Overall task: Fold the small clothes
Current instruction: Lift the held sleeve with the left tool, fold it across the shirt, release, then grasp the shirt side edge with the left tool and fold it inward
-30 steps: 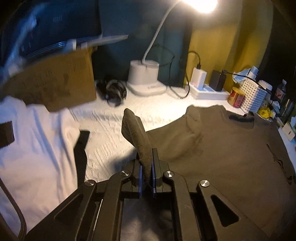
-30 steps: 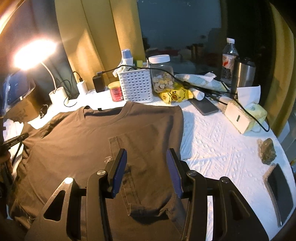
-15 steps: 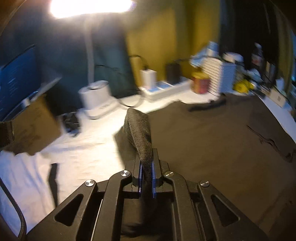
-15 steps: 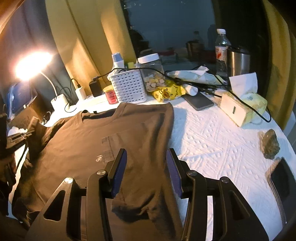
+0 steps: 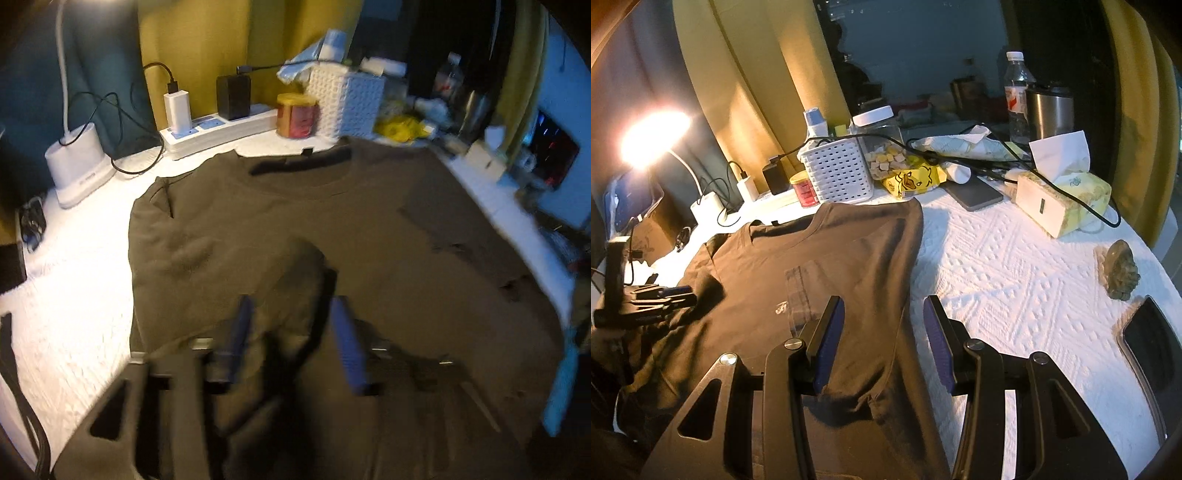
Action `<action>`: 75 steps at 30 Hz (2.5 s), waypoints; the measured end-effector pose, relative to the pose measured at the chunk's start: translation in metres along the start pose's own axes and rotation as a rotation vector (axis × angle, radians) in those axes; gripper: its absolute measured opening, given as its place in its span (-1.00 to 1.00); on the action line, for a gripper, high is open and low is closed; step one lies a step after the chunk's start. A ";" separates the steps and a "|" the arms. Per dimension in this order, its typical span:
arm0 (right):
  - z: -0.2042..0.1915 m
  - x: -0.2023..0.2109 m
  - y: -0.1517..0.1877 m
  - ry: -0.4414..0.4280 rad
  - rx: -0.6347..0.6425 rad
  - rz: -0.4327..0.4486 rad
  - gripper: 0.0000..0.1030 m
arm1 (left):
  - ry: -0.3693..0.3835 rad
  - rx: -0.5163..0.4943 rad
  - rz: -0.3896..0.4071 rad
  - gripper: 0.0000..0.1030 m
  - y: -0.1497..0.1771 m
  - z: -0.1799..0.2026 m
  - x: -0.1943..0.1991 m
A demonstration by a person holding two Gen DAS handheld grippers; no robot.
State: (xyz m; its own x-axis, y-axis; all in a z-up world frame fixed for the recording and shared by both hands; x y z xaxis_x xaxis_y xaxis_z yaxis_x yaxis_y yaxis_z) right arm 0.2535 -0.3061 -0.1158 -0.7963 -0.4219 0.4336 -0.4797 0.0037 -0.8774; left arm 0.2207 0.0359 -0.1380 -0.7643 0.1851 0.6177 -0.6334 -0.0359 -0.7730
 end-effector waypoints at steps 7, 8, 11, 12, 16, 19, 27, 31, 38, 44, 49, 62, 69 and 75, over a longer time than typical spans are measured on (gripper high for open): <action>-0.014 -0.002 0.002 -0.018 0.017 -0.007 -0.09 | -0.074 0.058 0.038 0.16 0.012 -0.039 0.046; -0.018 -0.003 0.002 -0.024 0.022 -0.009 -0.09 | -0.091 0.065 0.034 0.16 0.015 -0.047 0.047; -0.029 -0.005 0.002 -0.037 0.033 -0.015 -0.09 | -0.152 0.102 0.008 0.16 0.031 -0.071 0.048; -0.033 -0.005 0.001 -0.042 0.038 -0.015 -0.09 | -0.153 0.117 0.007 0.16 0.035 -0.076 0.047; -0.043 -0.005 -0.001 -0.050 0.056 -0.018 -0.09 | -0.130 0.142 0.000 0.13 0.046 -0.081 0.042; -0.047 -0.004 -0.001 -0.047 0.064 -0.019 -0.09 | -0.104 0.114 0.009 -0.53 0.048 -0.075 0.042; -0.051 -0.002 -0.002 -0.047 0.069 -0.021 -0.09 | -0.114 -0.016 0.080 -0.90 0.038 -0.047 0.058; -0.051 0.001 -0.001 -0.055 0.072 -0.019 -0.09 | -0.037 -0.062 0.067 -0.90 0.041 -0.021 0.058; -0.042 0.001 0.005 -0.048 0.054 -0.025 -0.09 | 0.074 -0.211 -0.103 -0.87 0.071 0.025 0.038; -0.035 -0.005 0.023 -0.054 0.034 -0.073 -0.09 | 0.108 -0.250 -0.110 -0.86 0.057 0.038 0.037; -0.034 -0.010 0.033 -0.073 0.029 -0.104 -0.09 | 0.132 -0.229 -0.030 -0.81 0.023 0.043 0.033; -0.029 -0.018 0.034 -0.063 0.029 -0.114 -0.09 | 0.128 -0.245 -0.118 -0.27 0.030 0.044 -0.027; -0.033 -0.021 0.033 -0.065 0.042 -0.120 -0.09 | 0.224 -0.219 -0.122 -0.50 0.031 0.067 -0.008; -0.041 -0.021 0.038 -0.071 0.059 -0.134 -0.09 | 0.149 -0.202 -0.084 -0.10 0.037 0.045 0.033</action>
State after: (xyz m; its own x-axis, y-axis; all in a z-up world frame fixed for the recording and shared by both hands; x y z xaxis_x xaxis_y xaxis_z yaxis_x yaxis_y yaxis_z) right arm 0.2374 -0.2600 -0.1497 -0.6975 -0.4785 0.5334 -0.5553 -0.1095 -0.8244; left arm 0.1664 -0.0038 -0.1400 -0.6745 0.3223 0.6642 -0.6454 0.1793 -0.7425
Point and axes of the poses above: each gripper's, at about its wrist camera, not at the fingertips, and x roughly against the way its jaws point, z to its right, y to its underside, the point moved 6 cm from there along -x, roughly the way its jaws point, and after that the axes turned 13 degrees about z, right-handed, at the moved point
